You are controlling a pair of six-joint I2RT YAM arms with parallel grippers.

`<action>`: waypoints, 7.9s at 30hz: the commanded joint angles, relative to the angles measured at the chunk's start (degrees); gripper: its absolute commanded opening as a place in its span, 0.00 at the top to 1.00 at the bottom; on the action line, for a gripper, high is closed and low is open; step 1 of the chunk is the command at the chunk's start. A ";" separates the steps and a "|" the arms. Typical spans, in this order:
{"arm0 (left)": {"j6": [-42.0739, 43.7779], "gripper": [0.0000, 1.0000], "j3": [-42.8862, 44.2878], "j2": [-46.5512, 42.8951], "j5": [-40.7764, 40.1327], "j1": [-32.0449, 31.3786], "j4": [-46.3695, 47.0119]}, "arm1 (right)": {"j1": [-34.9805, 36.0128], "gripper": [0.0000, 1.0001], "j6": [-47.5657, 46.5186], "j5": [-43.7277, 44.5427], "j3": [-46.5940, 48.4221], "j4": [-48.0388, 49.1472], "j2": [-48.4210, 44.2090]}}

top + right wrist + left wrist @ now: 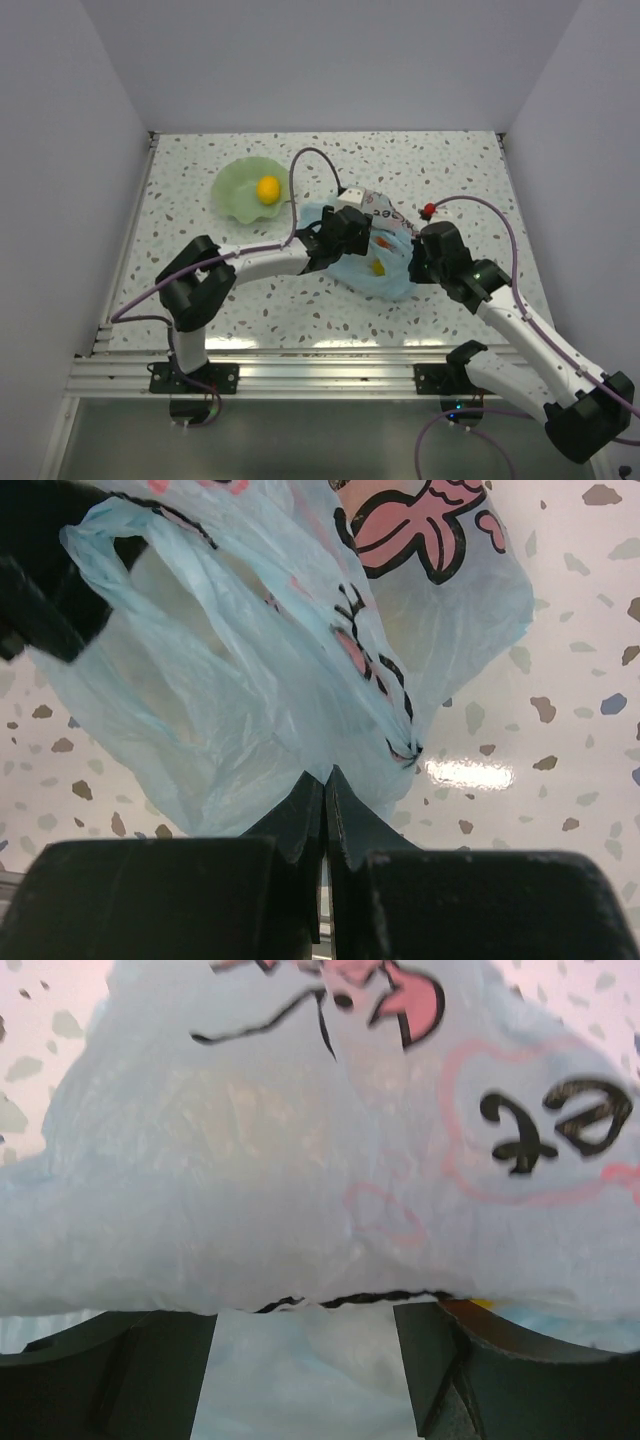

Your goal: Untie the knot of the plastic bag and take out the fruit

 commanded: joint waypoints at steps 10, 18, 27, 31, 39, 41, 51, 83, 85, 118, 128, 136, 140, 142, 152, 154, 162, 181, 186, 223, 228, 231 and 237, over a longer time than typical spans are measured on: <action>1.39 0.11 9.32 8.19 -0.62 7.22 12.78 | -0.21 1.00 0.15 -7.96 4.53 1.30 2.50; 5.77 0.11 11.17 11.71 -0.62 8.01 19.89 | -0.21 1.00 -0.20 -12.10 8.13 0.43 5.23; 10.08 0.18 10.73 16.37 -2.90 7.92 31.32 | -0.12 1.00 -0.20 -14.91 9.10 -0.19 6.02; 10.97 0.25 11.69 19.52 -3.17 8.01 35.28 | -0.21 1.00 -0.38 -15.52 9.10 -0.80 6.20; 11.32 0.56 10.83 21.03 -2.04 8.01 39.15 | -0.12 1.00 -0.73 -13.95 8.66 -1.07 6.11; 11.84 0.67 9.95 20.24 -1.15 8.10 40.63 | -0.21 1.00 -0.82 -13.42 8.57 -0.98 6.11; 13.69 0.98 -4.10 8.83 3.85 8.01 42.76 | -0.21 1.00 -1.52 -6.57 11.12 -2.30 6.29; 9.91 1.00 -5.89 -31.97 6.51 10.63 4.00 | -0.91 1.00 -2.49 -0.23 3.13 -0.45 6.02; 9.74 1.00 -4.83 -31.71 6.50 15.29 1.12 | -0.91 1.00 -2.75 -0.58 3.12 -0.63 5.50; 6.31 0.37 -11.49 -8.31 -0.37 39.21 16.65 | -0.91 1.00 -4.68 -2.34 3.39 -1.33 2.94; 4.64 0.03 -16.43 -22.55 4.56 34.65 9.63 | -0.91 0.97 -0.82 -0.06 -0.04 -0.89 1.45; 2.54 0.03 -19.94 -35.03 7.63 21.65 4.35 | -1.88 0.63 5.34 4.16 -1.19 -6.95 2.34; -0.10 0.03 -22.40 -37.33 7.99 15.93 3.30 | -1.88 0.14 -2.46 1.80 3.81 -5.64 0.31; -1.60 0.02 -23.19 -37.42 7.73 13.30 3.03 | -1.88 0.04 -4.85 -1.19 9.08 -6.34 1.10; -0.72 0.01 -22.49 -34.17 7.02 6.96 3.64 | -1.79 0.01 -10.22 -4.38 23.95 -4.85 19.19; -0.02 0.01 -21.35 -32.60 8.33 6.34 3.64 | -1.88 0.01 -10.13 -3.49 24.39 -3.54 23.67; 2.70 0.01 -17.93 -24.69 11.85 3.09 7.16 | -6.08 0.01 -8.73 3.11 24.49 2.26 34.23; -5.99 0.01 -25.39 -10.79 14.50 -1.04 18.93 | 3.38 1.00 -15.32 -13.24 34.67 -0.89 30.90; -8.71 0.01 -28.81 -11.75 13.44 -1.13 20.87 | 5.24 1.00 -14.97 -12.55 31.44 -0.10 27.56; 0.42 0.01 -20.31 -19.85 4.48 -2.19 14.63 | -2.14 0.41 -4.77 -1.38 12.71 -3.96 15.69; 2.26 0.02 -15.99 -16.24 3.60 -2.10 13.23 | -2.14 0.51 -3.81 -1.64 9.28 -6.08 13.85; 2.70 0.02 -13.19 -14.31 3.60 -2.10 12.35 | -2.14 0.51 -2.66 -1.29 6.82 -6.78 13.32; 4.37 0.03 -9.49 -9.65 4.56 -2.19 10.50 | -2.84 0.82 -0.64 -0.23 4.71 -6.87 13.93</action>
